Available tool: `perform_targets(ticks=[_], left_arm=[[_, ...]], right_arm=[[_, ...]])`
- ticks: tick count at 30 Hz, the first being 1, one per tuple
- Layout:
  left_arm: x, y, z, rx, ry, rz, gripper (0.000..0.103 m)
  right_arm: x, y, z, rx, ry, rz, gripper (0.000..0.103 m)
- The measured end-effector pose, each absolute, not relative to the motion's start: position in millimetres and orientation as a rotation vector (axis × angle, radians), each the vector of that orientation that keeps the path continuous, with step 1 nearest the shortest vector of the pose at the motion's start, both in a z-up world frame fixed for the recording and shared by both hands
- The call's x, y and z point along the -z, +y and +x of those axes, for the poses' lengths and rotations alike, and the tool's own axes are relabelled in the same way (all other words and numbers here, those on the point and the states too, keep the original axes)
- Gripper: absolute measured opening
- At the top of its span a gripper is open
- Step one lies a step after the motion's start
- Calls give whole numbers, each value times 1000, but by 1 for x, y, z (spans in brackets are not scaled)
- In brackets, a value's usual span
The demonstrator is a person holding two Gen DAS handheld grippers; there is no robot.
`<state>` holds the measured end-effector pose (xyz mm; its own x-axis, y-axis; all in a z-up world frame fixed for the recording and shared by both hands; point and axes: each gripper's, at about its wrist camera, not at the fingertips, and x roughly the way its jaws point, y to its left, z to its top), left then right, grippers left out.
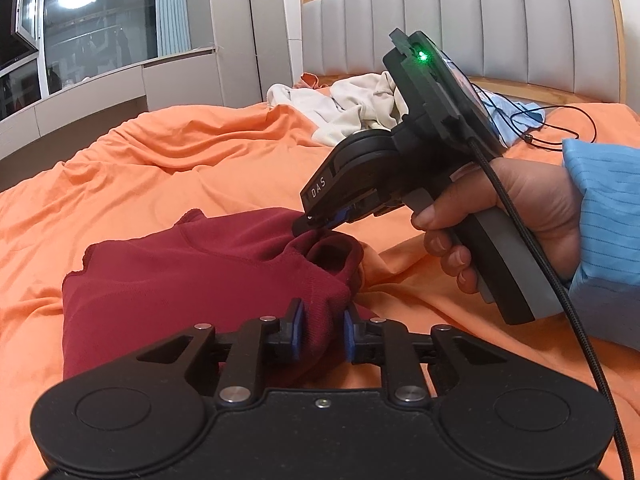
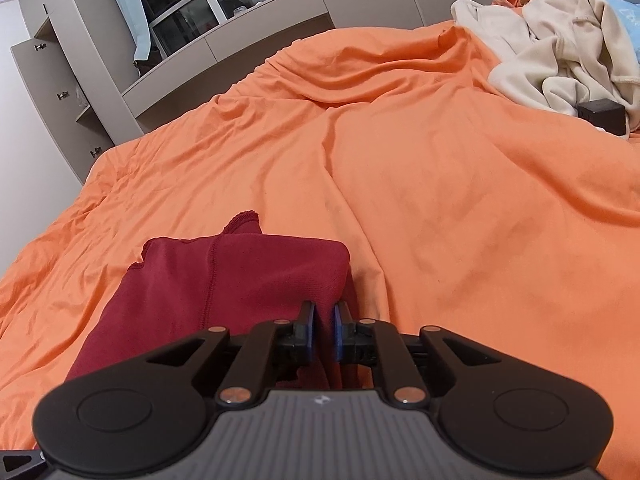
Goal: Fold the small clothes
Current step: 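Tuck the shirt edge under with the right tool and open both tools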
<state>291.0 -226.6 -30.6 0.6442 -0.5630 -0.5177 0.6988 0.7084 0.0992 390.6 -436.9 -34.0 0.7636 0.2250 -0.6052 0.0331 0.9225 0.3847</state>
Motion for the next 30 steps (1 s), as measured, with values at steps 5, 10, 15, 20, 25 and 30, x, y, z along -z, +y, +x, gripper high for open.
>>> perform_targets(ticks=[5, 10, 15, 20, 25, 30], left_arm=[[32, -228, 291, 735, 481, 307, 26], [33, -229, 290, 738, 482, 306, 30], [33, -230, 289, 742, 481, 307, 35], [27, -224, 292, 766, 520, 245, 54], [10, -197, 304, 768, 595, 62, 78], [-1, -164, 320, 665, 606, -65, 99]], right_arm=[[35, -438, 392, -105, 705, 392, 16], [36, -438, 392, -103, 707, 393, 18], [37, -438, 393, -100, 709, 394, 22], [37, -440, 392, -87, 714, 385, 48], [38, -443, 392, -81, 719, 383, 65], [37, -443, 389, -63, 721, 370, 90]])
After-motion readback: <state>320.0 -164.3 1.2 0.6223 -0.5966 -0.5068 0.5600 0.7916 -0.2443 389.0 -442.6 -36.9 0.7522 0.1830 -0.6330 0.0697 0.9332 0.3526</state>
